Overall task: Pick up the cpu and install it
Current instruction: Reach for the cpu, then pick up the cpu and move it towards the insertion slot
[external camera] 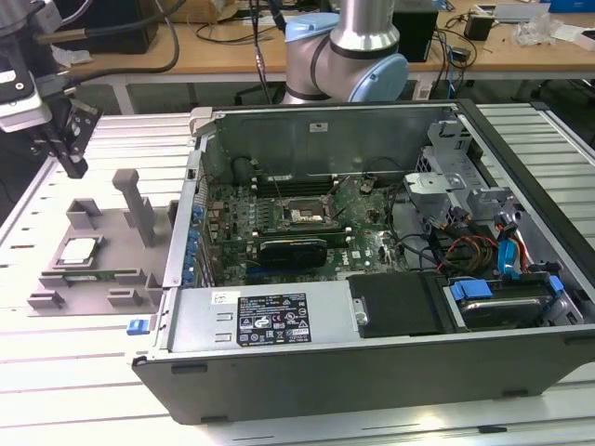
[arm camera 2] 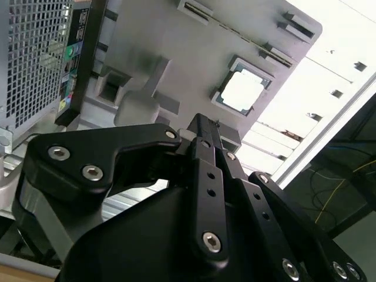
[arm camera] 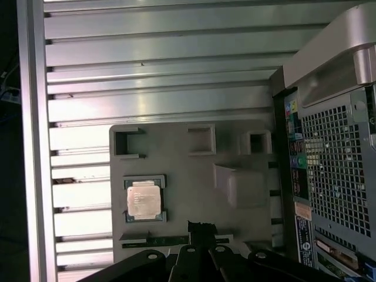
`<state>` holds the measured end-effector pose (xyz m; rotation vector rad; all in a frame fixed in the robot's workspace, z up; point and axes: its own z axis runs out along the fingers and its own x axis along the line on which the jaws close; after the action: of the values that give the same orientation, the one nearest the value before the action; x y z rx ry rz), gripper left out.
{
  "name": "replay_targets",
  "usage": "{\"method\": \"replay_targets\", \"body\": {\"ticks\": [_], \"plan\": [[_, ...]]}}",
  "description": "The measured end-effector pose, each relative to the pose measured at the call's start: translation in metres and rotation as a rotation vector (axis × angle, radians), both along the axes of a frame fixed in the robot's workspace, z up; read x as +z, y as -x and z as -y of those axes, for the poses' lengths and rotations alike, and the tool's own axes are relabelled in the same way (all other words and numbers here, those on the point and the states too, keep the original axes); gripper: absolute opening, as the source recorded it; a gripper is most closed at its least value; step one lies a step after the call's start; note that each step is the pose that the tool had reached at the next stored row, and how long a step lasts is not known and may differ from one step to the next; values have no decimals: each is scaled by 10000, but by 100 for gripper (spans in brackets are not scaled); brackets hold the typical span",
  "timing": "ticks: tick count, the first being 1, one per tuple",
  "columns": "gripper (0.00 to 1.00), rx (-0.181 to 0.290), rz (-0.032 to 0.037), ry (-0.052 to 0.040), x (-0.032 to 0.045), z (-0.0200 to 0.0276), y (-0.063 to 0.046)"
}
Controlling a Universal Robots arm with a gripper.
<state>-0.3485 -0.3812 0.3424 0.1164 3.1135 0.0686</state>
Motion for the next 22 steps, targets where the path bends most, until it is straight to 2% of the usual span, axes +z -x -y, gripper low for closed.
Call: {"method": "replay_targets", "body": {"ticks": [8, 12, 22], "plan": [[11, -1, -1, 1, -150, -5, 167], [11, -1, 1, 0, -218, -31, 269], [11, 0, -2, 1, -226, -39, 289]]}}
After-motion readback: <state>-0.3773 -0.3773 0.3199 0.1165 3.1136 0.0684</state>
